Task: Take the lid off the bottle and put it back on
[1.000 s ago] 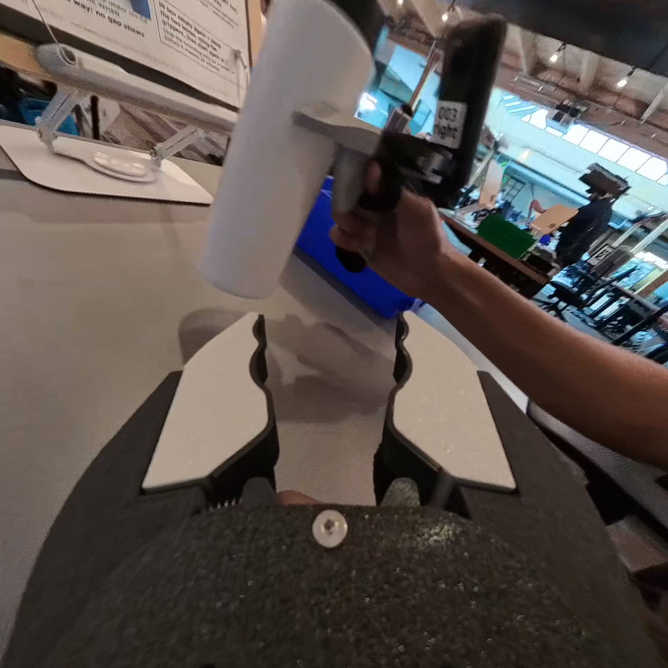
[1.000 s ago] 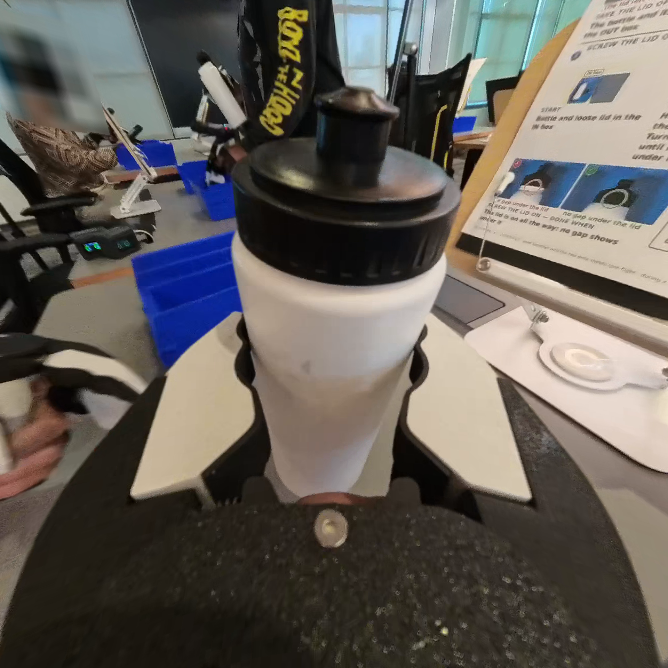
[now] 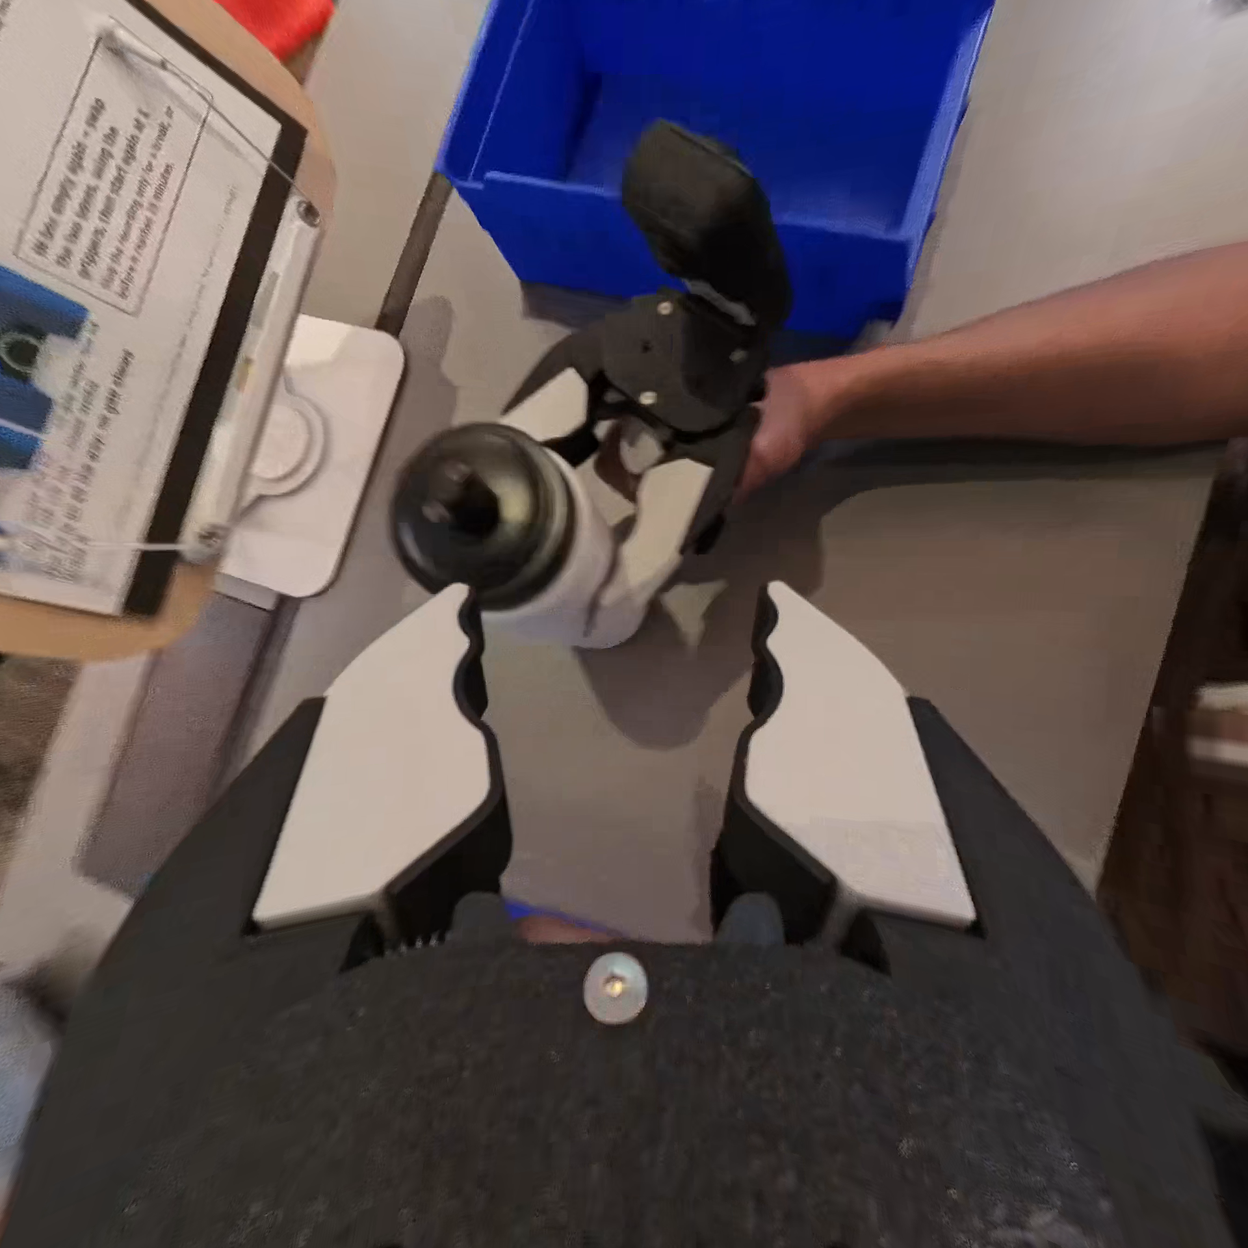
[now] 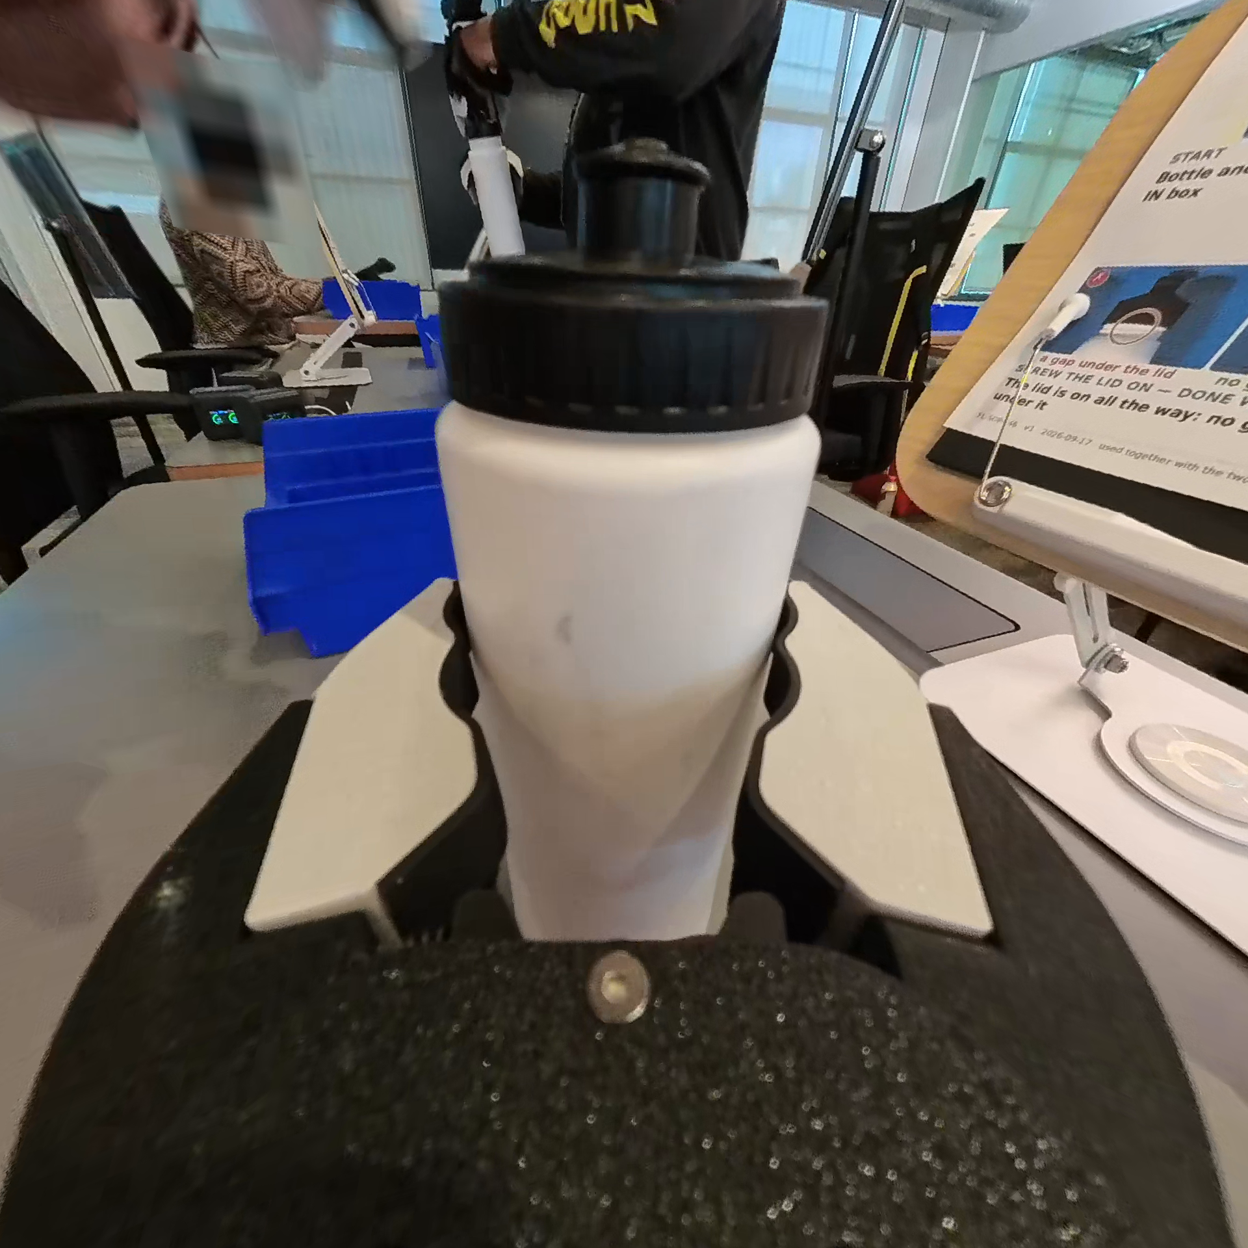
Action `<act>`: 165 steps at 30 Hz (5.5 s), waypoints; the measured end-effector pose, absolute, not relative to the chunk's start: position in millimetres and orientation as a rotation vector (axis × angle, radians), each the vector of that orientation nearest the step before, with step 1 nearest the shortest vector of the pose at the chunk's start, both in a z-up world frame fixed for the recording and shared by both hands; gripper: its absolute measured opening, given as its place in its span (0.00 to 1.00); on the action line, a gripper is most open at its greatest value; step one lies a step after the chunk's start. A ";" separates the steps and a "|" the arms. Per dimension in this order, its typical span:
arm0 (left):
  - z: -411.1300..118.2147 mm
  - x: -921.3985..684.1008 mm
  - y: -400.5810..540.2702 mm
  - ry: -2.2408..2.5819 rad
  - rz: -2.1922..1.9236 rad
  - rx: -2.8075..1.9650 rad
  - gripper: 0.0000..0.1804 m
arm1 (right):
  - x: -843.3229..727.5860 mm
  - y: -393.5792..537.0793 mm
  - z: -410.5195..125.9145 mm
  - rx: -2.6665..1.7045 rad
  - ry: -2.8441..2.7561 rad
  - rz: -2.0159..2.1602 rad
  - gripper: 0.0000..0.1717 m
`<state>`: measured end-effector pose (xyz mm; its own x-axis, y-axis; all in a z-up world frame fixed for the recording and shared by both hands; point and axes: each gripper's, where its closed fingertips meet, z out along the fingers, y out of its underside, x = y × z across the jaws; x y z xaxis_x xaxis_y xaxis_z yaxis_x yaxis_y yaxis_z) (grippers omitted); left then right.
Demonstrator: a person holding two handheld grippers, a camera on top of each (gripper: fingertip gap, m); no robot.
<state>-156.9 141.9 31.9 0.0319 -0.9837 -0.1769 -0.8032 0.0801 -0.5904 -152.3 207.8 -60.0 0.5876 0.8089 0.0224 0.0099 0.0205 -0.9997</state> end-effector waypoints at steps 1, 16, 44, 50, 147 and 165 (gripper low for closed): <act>33.3 -153.9 153.2 1.902 -0.340 -1.754 0.43 | -152.4 207.8 -60.0 -1.427 -0.748 0.724 0.50; 0.8 -128.7 191.0 2.507 -0.114 -1.635 0.35 | -148.7 208.2 -60.8 -1.440 -0.743 0.735 0.50; -14.3 -136.4 197.8 2.472 0.019 -1.795 0.40 | -152.5 211.2 -65.3 -1.487 -0.749 0.676 0.49; -14.5 -135.5 197.4 2.281 0.000 -2.010 0.40 | -152.1 213.3 -65.7 -1.502 -0.728 0.645 0.49; 3.0 -144.2 190.8 2.348 -0.066 -1.873 0.51 | -159.1 215.0 -73.5 -1.509 -0.731 0.627 0.49; -10.6 -140.2 201.0 1.632 0.060 -2.475 0.40 | -158.9 214.8 -78.9 -1.536 -0.738 0.606 0.49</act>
